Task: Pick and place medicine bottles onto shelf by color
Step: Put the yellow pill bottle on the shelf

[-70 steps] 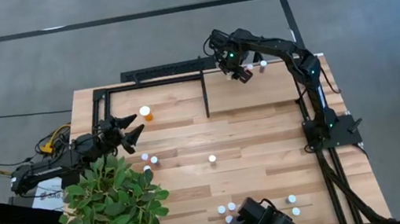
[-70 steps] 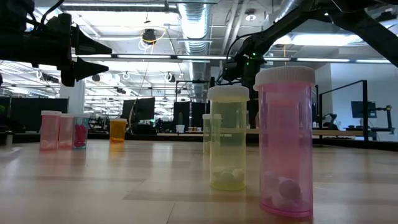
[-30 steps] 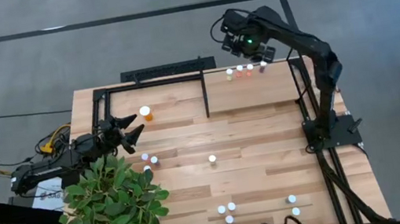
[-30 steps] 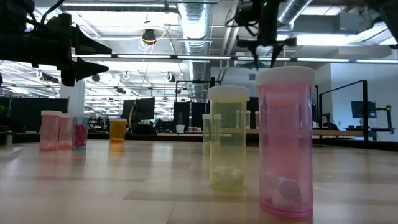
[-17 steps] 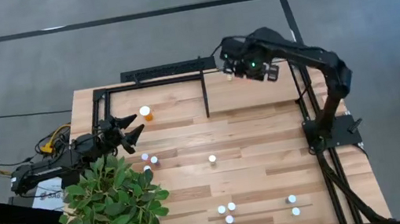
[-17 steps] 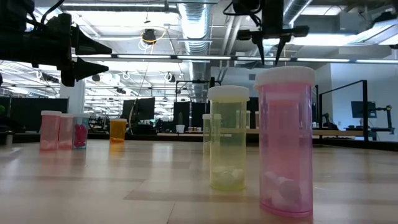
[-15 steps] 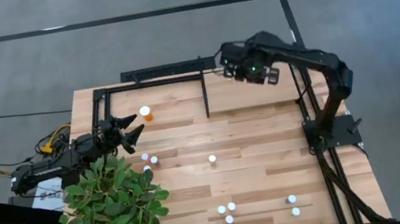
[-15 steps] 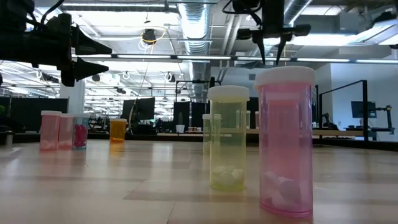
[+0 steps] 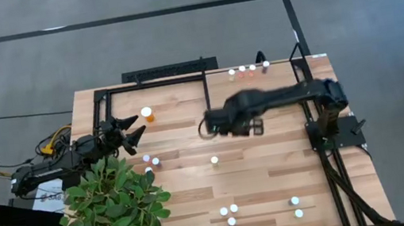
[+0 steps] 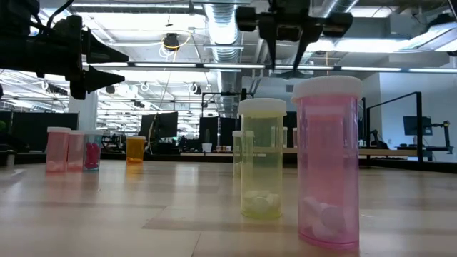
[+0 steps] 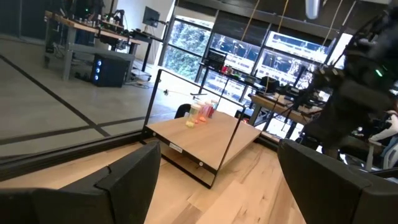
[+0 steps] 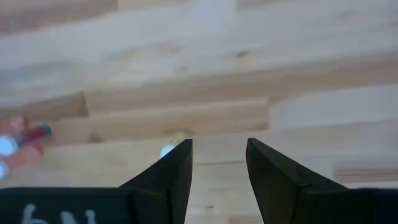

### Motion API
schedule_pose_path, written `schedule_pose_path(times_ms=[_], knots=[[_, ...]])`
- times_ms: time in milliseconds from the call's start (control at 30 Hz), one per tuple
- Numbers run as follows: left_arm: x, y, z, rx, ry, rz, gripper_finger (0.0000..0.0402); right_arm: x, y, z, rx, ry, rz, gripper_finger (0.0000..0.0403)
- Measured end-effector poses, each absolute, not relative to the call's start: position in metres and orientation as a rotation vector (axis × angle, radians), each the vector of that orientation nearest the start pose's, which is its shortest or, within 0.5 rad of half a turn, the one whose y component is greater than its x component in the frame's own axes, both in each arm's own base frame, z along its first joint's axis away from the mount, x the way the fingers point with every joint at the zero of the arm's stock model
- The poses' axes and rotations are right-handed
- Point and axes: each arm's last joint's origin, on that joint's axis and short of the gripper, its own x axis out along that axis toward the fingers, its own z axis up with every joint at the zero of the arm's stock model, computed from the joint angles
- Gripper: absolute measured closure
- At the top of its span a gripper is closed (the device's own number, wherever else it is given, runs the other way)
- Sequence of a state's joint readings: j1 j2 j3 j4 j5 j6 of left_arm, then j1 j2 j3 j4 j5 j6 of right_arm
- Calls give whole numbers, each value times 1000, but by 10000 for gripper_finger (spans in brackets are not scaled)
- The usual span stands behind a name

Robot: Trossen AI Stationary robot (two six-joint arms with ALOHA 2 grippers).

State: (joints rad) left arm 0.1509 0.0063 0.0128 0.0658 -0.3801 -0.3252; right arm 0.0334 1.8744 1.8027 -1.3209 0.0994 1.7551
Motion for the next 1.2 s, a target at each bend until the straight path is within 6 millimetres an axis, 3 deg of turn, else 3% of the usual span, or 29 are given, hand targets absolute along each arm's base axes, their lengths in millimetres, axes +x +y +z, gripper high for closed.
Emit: schedule_pose_path(times_ms=[200, 500, 933, 1200], knots=[[92, 25, 174, -326, -158, 515, 90, 392, 38, 273, 1391, 993, -1121, 228], [92, 25, 174, -326, -158, 515, 90, 417, 44, 243, 1405, 1087, -970, 222], [92, 25, 174, -326, -158, 515, 90, 428, 43, 216, 1365, 1150, -962, 99], [92, 25, 174, -326, -158, 515, 90, 429, 40, 217, 1315, 1087, -987, 66]])
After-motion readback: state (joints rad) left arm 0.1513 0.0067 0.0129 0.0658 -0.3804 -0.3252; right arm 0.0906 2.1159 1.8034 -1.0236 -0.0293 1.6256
